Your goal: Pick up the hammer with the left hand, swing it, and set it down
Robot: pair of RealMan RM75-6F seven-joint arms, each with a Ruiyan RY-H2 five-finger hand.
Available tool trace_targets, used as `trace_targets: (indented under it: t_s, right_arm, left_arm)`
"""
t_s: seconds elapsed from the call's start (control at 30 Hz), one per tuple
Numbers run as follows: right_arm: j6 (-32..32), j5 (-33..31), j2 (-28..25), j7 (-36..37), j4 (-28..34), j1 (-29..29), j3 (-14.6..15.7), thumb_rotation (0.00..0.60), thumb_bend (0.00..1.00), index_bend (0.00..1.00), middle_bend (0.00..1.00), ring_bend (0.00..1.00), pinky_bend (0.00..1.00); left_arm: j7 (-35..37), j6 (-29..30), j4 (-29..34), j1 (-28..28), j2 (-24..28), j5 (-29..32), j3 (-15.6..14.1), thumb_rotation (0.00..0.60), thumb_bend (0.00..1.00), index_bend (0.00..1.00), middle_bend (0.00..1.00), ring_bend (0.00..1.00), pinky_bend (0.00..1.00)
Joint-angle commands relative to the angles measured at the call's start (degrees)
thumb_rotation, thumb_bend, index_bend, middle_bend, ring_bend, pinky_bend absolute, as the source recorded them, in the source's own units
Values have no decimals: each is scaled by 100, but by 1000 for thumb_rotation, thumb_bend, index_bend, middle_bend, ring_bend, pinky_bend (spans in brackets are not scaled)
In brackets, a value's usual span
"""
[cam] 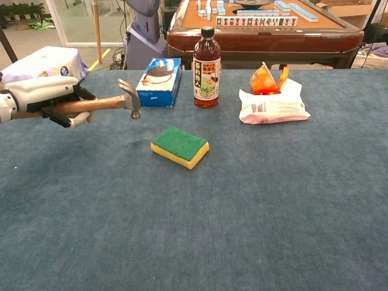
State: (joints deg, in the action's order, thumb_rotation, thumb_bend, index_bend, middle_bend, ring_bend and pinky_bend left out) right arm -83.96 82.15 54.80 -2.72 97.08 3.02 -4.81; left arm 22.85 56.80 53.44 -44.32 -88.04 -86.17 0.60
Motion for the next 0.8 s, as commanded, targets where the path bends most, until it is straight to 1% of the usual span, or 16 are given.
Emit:
trace_targets:
  t_s: [0.03,0.07,0.1,0.17,0.2,0.23,0.3,0.43,0.47,0.5,0.53,0.6,0.63,0.67,0.8]
  right_arm:
    - [-5,13,-4,-5,14,3,1,600,323,318,390,306,374]
    - [-8,16,-4,-4,17,2,2,600,323,318,390,307,374]
    - [-10,19,-3,-3,20,1,3,600,323,318,390,307,374]
    - [-15,17,-3,-3,21,-3,5,600,323,318,390,307,374]
    - [-20,17,-2,2,21,-6,6,600,323,318,390,307,374]
    - [-28,19,2,8,19,-11,7,600,323,318,390,307,374]
    - [-38,29,7,19,13,-17,11,600,323,318,390,307,374]
    - [-65,38,6,59,-14,-42,25,600,323,318,390,307,374]
    - [-72,38,5,71,-21,-51,29,600,322,318,390,307,374]
    - [-79,37,1,84,-31,-62,35,600,323,318,390,307,374]
    - [-82,32,-3,93,-41,-70,39,600,323,318,390,307,374]
    - [-63,3,-14,111,-53,-87,53,600,323,318,390,307,374]
    - [-24,-16,-32,118,-50,-92,73,600,323,318,390,307,374]
    - [3,-13,-46,130,-46,-91,88,600,323,318,390,307,374]
    - [57,166,-64,258,-77,-60,156,600,323,318,390,307,374]
  left_arm:
    - [-39,22,140,73,74,49,34,432,394,404,546,495,769]
    - [-16,48,192,97,103,55,42,378,362,296,414,371,645]
    - [-16,80,265,131,140,79,63,334,340,210,314,276,527]
    - [-37,116,400,174,211,107,88,279,314,95,193,152,355]
    - [-60,137,467,196,246,120,100,258,305,50,143,100,294]
    - [-112,164,546,223,289,137,116,255,302,25,115,72,266]
    - [-200,186,669,264,355,175,140,254,296,8,97,49,243]
    - [-464,249,1115,419,596,414,260,255,288,8,96,49,240]
    - [-561,271,1242,470,662,504,298,275,287,10,96,53,240]
    - [-692,277,1443,544,777,627,329,330,286,16,96,60,240]
    - [-788,266,1618,604,888,727,342,418,286,21,96,68,240]
    - [-1031,254,1990,743,1129,972,367,566,286,30,96,76,240]
    - [-1200,279,2247,850,1291,1141,379,594,286,32,96,78,240]
    - [-1324,325,2434,941,1403,1273,391,600,286,33,96,78,240]
    - [-1916,752,3284,1437,1859,1840,390,600,286,42,96,88,240]
